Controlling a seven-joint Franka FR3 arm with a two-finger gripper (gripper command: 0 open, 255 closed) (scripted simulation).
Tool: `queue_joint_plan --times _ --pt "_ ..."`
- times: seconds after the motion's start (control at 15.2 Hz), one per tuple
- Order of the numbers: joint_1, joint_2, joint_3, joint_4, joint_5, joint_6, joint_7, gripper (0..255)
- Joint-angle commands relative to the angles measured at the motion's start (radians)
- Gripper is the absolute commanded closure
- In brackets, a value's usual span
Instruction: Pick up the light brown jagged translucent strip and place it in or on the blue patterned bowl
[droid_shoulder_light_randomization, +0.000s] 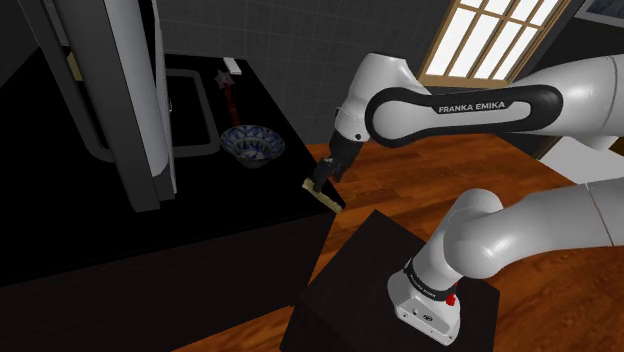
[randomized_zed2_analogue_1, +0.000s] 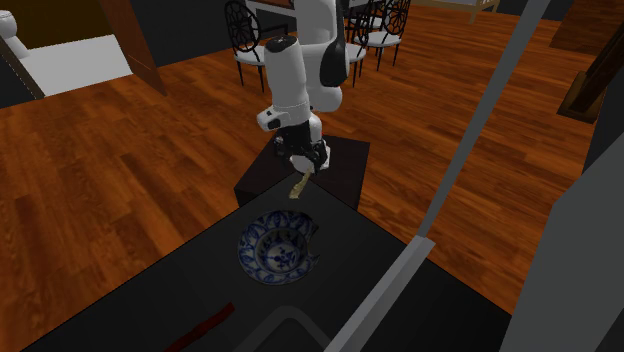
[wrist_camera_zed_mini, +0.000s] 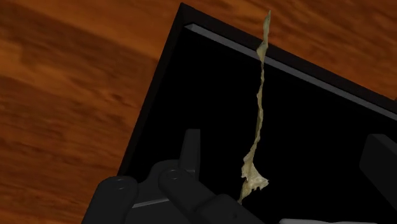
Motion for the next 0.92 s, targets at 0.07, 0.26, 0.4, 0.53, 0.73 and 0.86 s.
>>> queue_joint_plan --times 0.07,0.26,0.4,0.53,0.73,0.86 --pt "0.006 0.027 0.007 -0.026 0.013 0.055 -0.002 0" --pt "0.011 0.053 0.014 -0.050 0.022 0.106 -0.005 0" --pt "0.014 0.069 0.018 -0.062 0.028 0.133 -0.007 0" --pt "0.014 0.068 0.018 -0.062 0.028 0.133 -0.007 0" --pt "0.014 0.069 0.018 -0.062 0.028 0.133 -0.007 0" --pt "0.014 0.069 0.018 -0.062 0.028 0.133 -0.007 0"
